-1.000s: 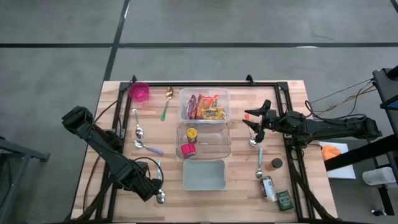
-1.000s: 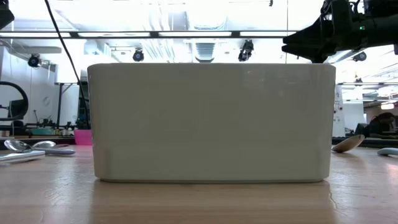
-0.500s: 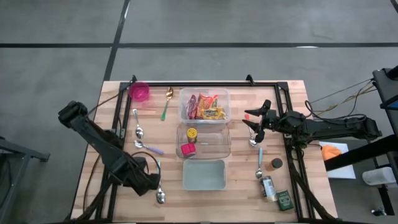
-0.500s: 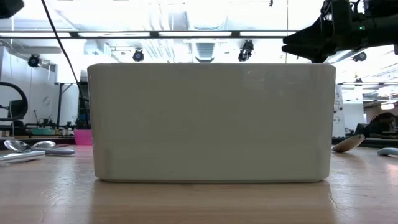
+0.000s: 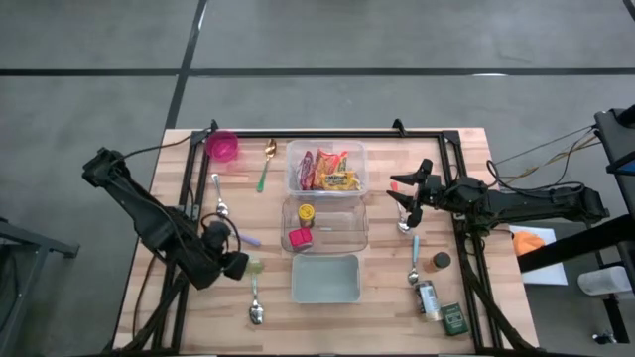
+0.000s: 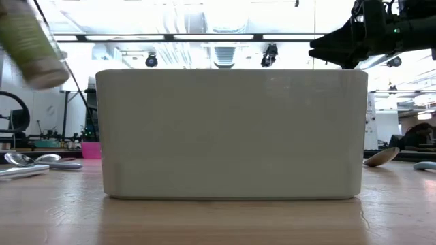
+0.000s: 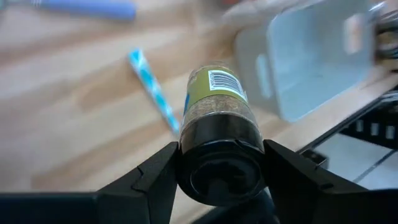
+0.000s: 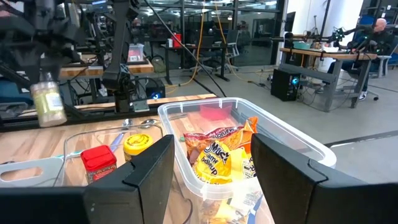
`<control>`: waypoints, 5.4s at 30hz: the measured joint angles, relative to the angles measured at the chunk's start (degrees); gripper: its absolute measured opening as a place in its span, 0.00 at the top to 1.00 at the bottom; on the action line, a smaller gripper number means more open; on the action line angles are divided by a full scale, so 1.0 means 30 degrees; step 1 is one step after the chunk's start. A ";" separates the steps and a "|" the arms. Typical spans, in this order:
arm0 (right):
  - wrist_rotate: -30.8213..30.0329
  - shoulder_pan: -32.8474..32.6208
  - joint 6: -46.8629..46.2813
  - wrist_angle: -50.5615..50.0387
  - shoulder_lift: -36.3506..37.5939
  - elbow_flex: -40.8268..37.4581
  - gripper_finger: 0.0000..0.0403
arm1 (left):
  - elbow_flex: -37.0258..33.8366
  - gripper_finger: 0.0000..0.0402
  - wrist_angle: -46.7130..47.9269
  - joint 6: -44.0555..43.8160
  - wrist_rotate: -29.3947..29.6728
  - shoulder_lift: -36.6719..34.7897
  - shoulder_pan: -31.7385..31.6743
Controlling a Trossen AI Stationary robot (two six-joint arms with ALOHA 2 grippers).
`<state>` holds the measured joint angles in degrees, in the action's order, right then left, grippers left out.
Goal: Pick & Place Food Item
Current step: Put the green spice bottle into the transparent bin, then put the orange spice bottle into the transparent bin
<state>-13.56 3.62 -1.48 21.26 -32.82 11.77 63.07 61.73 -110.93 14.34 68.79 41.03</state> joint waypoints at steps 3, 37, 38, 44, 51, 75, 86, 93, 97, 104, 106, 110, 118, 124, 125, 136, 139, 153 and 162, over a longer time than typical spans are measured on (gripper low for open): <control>0.0000 0.0001 0.0000 0.0000 0.0000 0.0000 0.48 | 0.0000 0.49 0.0102 0.1549 0.1356 -0.0378 -0.0193; 0.0000 0.0002 0.0000 0.0000 -0.0005 0.0000 0.48 | 0.6468 0.50 0.2433 2.0356 -0.4174 0.5242 -1.1842; 0.0007 0.0000 0.0000 0.0000 -0.0002 0.0000 0.48 | 0.6728 0.50 0.3015 2.0119 -0.4172 0.5520 -1.1928; 0.0006 0.0001 0.0000 0.0000 0.0000 0.0000 0.48 | 0.7140 0.50 0.3437 2.0923 -0.4233 0.6566 -1.2680; 0.0002 0.0005 0.0000 0.0000 -0.0002 0.0000 0.48 | 0.7140 0.50 0.3316 2.1929 -0.4402 0.7026 -1.4222; 0.0001 0.0005 0.0000 0.0000 -0.0001 0.0000 0.48 | 0.7155 0.50 0.2914 2.1988 -0.6970 1.0399 -1.6480; 0.0001 0.0004 0.0000 -0.0022 -0.0001 0.0000 0.48 | 0.7118 0.49 0.2269 2.2213 -0.6857 1.1694 -1.6480; 0.0004 0.0003 0.0000 -0.0024 -0.0005 0.0000 0.48 | 0.7118 0.49 0.2273 2.2228 -0.6811 1.1732 -1.6494; 0.0007 0.0005 0.0000 -0.0024 -0.0002 0.0000 0.48 | 0.7118 0.49 0.2247 2.2359 -0.6777 1.1732 -1.6494; 0.0004 0.0000 0.0000 -0.0029 -0.0007 0.0000 0.48 | 0.7118 0.41 0.2200 2.2374 -0.6716 1.1732 -1.6494; 0.0007 0.0002 0.0000 -0.0032 -0.0004 0.0000 0.48 | 0.7118 0.36 0.2149 2.2395 -0.6726 1.1732 -1.6494; 0.0007 0.0004 0.0000 -0.0036 0.0000 0.0000 0.48 | 0.7118 0.27 0.2157 2.2413 -0.6788 1.1732 -1.6494; 0.0007 -0.0002 0.0000 -0.0036 -0.0007 0.0000 0.48 | 0.7163 0.21 0.2161 2.2403 -0.6846 1.1620 -1.6494; 0.0007 0.0005 0.0000 -0.0036 -0.0005 0.0000 0.48 | 0.7932 0.21 0.2158 2.2352 -0.6853 1.1118 -1.6400; 0.0002 0.0000 0.0000 -0.0036 0.0000 0.0000 0.48 | 0.8098 0.21 0.2142 2.2352 -0.6861 1.1004 -1.6369; 0.0007 -0.0002 0.0000 -0.0022 -0.0007 0.0000 0.48 | 0.8386 0.21 0.0318 2.3341 -0.5296 0.8607 -1.4793; 0.0002 0.0000 0.0000 -0.0017 -0.0007 0.0000 0.48 | 0.8058 0.21 -0.0351 2.5162 -0.4088 0.8002 -1.3429; 0.0004 -0.0002 0.0000 -0.0011 -0.0007 0.0000 0.48 | 0.1340 0.21 -0.6980 2.6316 0.5602 0.2475 -0.6075; 0.0006 -0.0002 0.0000 0.0000 -0.0001 0.0000 0.48 | -0.5349 0.21 -1.4106 3.0593 0.8094 -0.4026 -0.4079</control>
<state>-13.54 3.62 -1.48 21.26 -32.82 11.77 47.02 19.42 -19.16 38.62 56.71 28.80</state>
